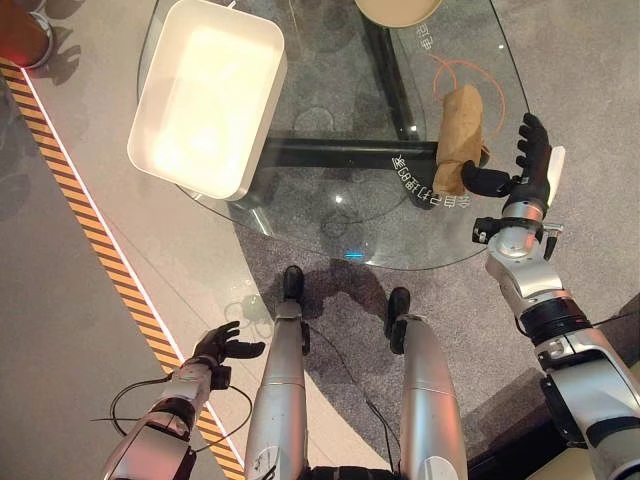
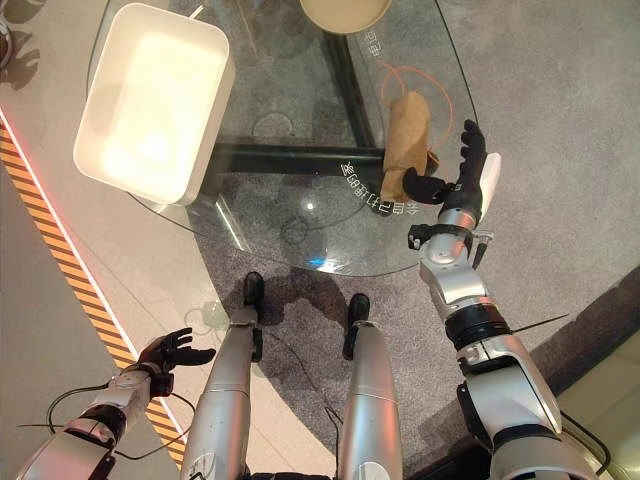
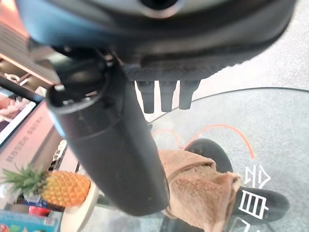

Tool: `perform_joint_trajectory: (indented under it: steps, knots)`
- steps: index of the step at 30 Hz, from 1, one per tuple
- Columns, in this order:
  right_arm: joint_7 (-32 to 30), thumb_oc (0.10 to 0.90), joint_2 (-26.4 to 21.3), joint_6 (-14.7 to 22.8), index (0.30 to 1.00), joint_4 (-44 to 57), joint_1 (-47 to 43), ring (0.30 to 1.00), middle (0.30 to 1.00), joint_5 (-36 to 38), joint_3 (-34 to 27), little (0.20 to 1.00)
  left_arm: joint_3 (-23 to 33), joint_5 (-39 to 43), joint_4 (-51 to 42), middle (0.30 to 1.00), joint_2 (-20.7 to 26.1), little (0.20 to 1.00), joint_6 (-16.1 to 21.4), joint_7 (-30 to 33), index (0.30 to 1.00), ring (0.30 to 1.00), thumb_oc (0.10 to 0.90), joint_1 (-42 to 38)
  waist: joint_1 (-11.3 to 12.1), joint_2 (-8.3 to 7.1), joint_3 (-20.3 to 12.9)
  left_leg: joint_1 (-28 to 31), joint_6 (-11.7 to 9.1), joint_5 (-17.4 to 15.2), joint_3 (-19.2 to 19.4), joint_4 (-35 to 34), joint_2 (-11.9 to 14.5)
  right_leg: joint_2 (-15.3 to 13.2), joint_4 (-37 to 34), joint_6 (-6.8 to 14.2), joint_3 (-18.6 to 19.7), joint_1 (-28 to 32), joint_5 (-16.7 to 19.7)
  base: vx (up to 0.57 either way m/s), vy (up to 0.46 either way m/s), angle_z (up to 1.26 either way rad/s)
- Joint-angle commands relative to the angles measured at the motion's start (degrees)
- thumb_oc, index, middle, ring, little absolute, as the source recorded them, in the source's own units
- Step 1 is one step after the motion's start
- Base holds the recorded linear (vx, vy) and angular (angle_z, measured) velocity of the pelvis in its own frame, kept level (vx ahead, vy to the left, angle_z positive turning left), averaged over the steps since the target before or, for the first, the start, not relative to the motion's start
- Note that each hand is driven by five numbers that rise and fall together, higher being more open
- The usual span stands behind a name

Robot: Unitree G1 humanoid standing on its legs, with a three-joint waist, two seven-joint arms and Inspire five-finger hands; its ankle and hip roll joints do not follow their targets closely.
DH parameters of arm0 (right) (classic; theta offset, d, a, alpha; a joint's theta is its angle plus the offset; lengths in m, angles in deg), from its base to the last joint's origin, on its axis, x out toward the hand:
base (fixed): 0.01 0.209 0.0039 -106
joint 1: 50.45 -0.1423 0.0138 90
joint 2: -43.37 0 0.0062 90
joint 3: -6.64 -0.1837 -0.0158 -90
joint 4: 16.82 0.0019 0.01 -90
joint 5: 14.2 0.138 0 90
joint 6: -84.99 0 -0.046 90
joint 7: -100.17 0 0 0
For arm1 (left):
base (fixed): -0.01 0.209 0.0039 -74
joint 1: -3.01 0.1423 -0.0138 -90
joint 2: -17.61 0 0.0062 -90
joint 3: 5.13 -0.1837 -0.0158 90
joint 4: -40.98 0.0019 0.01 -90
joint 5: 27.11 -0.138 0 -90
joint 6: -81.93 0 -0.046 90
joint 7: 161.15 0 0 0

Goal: Wipe the table with a cloth and put it in the basket.

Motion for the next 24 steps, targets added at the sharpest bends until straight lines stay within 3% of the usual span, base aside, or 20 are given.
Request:
perform_joint_trajectory:
  steps: [1, 11, 24]
  knots:
    - [-1.0, 0.800, -6.0, 0.8, 0.900, 2.1, -5.5, 0.900, 0.900, -3.5, 0.6, 0.900, -1.5, 0.3, -0.3, 0.900, 0.5, 0.900, 0.1, 1.3, 0.900, 0.900, 0.800, 4.0, 0.1, 0.98, -1.1, 0.6, 3.8, -6.9, 2.9, 8.8, -0.9, -1.0, -7.2, -0.7, -0.4, 3.4, 6.2, 0.00, 0.000, 0.00]
    - [1.4, 0.800, -5.2, -1.1, 0.900, -4.9, -10.4, 0.900, 0.900, 0.3, 4.4, 0.900, -2.8, 0.4, -0.7, 0.900, 0.0, 0.900, -0.1, 1.4, 0.900, 0.900, 0.800, 3.6, 1.3, 1.60, -1.1, 1.1, 3.9, -6.4, 3.0, 7.6, -0.9, -1.3, -7.5, -0.9, -1.1, 3.3, 6.4, 0.00, 0.000, 0.00]
    - [3.5, 0.800, -3.2, -3.8, 0.900, -4.6, -12.6, 0.900, 0.900, 3.5, 5.7, 0.900, -3.2, 0.8, -2.0, 0.900, -0.4, 0.900, -0.8, 2.0, 0.900, 0.900, 0.800, 3.7, 2.0, 2.06, -1.1, 2.0, 3.8, -5.6, 3.5, 5.9, -1.0, -1.4, -8.0, -0.9, -1.7, 3.8, 6.5, 0.00, 0.003, 0.01]
